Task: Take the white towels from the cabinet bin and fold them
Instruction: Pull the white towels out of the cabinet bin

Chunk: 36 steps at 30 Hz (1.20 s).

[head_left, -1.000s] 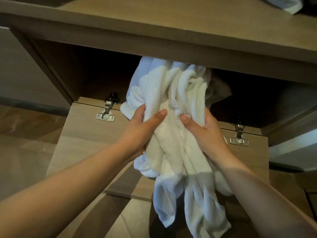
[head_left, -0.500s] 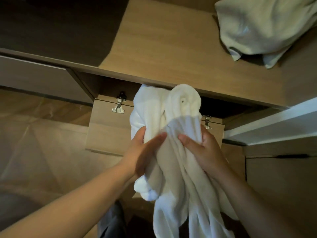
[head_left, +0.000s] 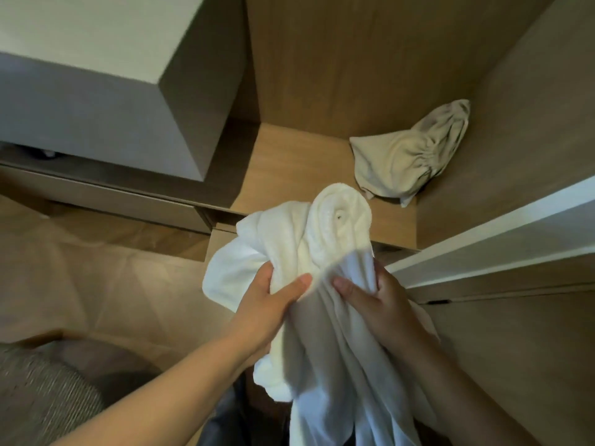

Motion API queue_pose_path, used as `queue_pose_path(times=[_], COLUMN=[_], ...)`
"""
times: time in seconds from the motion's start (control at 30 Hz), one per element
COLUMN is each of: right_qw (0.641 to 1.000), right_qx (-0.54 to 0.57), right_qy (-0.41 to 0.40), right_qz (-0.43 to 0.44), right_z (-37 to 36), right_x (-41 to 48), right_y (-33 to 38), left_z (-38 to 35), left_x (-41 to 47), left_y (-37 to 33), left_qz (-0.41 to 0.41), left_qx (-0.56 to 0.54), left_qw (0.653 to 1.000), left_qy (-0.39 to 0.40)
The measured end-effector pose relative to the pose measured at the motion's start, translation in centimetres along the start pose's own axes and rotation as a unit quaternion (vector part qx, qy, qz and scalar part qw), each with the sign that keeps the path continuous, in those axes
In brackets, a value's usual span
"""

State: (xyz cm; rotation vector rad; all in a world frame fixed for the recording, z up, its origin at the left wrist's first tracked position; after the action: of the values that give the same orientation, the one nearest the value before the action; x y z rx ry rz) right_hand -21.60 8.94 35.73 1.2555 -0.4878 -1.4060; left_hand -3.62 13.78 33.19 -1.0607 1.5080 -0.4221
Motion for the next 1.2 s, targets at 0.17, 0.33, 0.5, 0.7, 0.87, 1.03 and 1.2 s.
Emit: queue_pose_path(times=[0.17, 0.33, 0.5, 0.7, 0.87, 1.03, 1.2], right_qw=[0.999, 0.989, 0.969, 0.941, 0.915, 0.894, 0.883], right_qx=[0.021, 0.024, 0.032, 0.039, 0.041, 0.048, 0.049], right_qy=[-0.014, -0.043, -0.06, -0.044, -0.017, 0.016, 0.027], right_qz=[0.034, 0.138, 0.239, 0.334, 0.402, 0.446, 0.466], right_z=[4.4, 8.5, 12.0, 15.0, 15.3, 12.5, 7.6], right_x=[-2.3, -3.4, -4.8, -6.3, -7.1, -6.6, -3.9], right_y=[9.4, 19.4, 28.7, 38.3, 44.6, 49.0, 52.8], left_z=[-3.4, -6.3, -8.7, -10.9, -10.5, -7.5, -2.0], left_x=[-4.4, -7.0, -9.8, -14.5, -18.1, -19.5, -18.0], left_y=[-9.7, -19.1, -28.2, -37.4, -42.9, -46.1, -49.5], left_qz=[-0.07, -0.167, -0.252, -0.358, -0.412, -0.448, -0.456], left_qx=[0.037, 0.054, 0.063, 0.046, 0.024, 0.016, 0.017], left_qw=[0.997, 0.984, 0.964, 0.932, 0.91, 0.894, 0.89], left_qy=[0.019, 0.034, 0.048, 0.044, 0.035, 0.013, -0.01])
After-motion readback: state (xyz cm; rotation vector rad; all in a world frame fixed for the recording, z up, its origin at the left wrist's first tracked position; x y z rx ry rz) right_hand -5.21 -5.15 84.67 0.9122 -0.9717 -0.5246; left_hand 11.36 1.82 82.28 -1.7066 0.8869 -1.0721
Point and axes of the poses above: each hand's wrist, its own x-axis towards the middle knuckle, its own z-axis out of the back of the hand, y = z × x, the point moved 2 cm from there along x, towards the middle knuckle, and after that the axes turned 4 degrees about -x, right-handed, at the moved point
